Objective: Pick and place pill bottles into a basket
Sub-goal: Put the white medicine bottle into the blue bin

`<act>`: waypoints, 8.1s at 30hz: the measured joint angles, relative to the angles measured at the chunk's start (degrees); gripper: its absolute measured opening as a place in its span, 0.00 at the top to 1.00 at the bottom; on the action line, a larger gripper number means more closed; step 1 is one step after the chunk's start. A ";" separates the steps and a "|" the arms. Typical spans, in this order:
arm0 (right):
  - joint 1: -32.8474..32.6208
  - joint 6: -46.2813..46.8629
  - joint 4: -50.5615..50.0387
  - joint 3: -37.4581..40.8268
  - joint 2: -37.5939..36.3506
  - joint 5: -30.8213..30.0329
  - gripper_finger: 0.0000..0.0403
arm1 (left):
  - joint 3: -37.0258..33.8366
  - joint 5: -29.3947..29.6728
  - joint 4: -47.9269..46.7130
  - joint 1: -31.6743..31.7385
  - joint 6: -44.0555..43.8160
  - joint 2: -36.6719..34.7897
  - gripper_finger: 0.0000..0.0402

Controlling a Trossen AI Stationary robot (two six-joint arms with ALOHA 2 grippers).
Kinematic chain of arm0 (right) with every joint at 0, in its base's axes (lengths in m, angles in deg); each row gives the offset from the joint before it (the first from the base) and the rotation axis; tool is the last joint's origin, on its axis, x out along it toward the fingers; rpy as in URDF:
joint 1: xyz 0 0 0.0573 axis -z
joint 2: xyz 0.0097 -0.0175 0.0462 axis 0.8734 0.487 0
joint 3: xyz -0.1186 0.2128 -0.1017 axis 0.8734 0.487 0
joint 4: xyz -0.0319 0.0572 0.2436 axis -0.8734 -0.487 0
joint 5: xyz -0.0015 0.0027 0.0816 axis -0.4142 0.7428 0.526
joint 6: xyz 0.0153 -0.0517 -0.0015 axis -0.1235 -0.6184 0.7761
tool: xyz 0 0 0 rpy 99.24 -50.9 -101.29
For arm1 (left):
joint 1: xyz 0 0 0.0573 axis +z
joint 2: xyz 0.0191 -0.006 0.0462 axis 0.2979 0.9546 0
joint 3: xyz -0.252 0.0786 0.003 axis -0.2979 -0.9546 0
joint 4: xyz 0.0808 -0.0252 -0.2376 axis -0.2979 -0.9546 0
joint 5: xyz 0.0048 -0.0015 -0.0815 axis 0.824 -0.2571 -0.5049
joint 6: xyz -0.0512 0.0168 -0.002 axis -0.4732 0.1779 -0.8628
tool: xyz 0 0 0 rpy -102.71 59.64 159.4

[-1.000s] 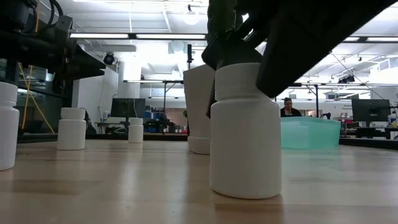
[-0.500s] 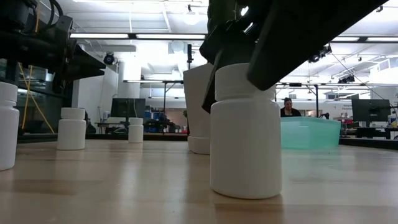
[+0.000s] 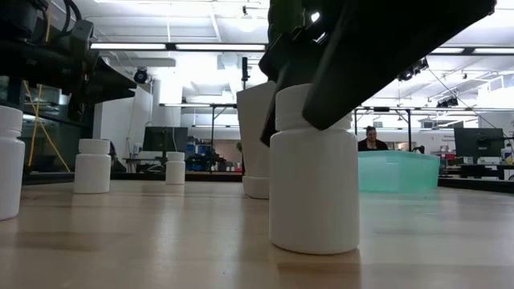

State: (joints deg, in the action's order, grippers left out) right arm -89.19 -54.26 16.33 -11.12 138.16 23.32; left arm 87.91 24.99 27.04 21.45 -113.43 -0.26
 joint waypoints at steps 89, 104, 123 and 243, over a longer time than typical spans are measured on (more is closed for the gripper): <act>24.00 5.32 -54.79 -0.02 -47.95 -20.03 0.63 | 0.00 -0.12 -0.02 0.00 0.02 0.01 0.69; 49.84 -10.22 -47.12 -0.02 -48.48 -12.51 0.63 | 0.00 0.07 -0.02 -0.01 0.59 0.02 0.68; 72.19 -29.26 -44.90 0.00 -32.21 11.87 0.63 | 0.00 1.58 -0.02 -0.02 0.68 0.02 0.68; 33.74 6.85 16.07 59.16 -98.84 -2.16 0.79 | 0.00 4.99 0.02 -0.01 3.04 0.02 0.68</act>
State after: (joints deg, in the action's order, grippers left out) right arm -55.46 -47.40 32.40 48.05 39.32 21.16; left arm 87.91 29.99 27.07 21.44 -110.40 -0.25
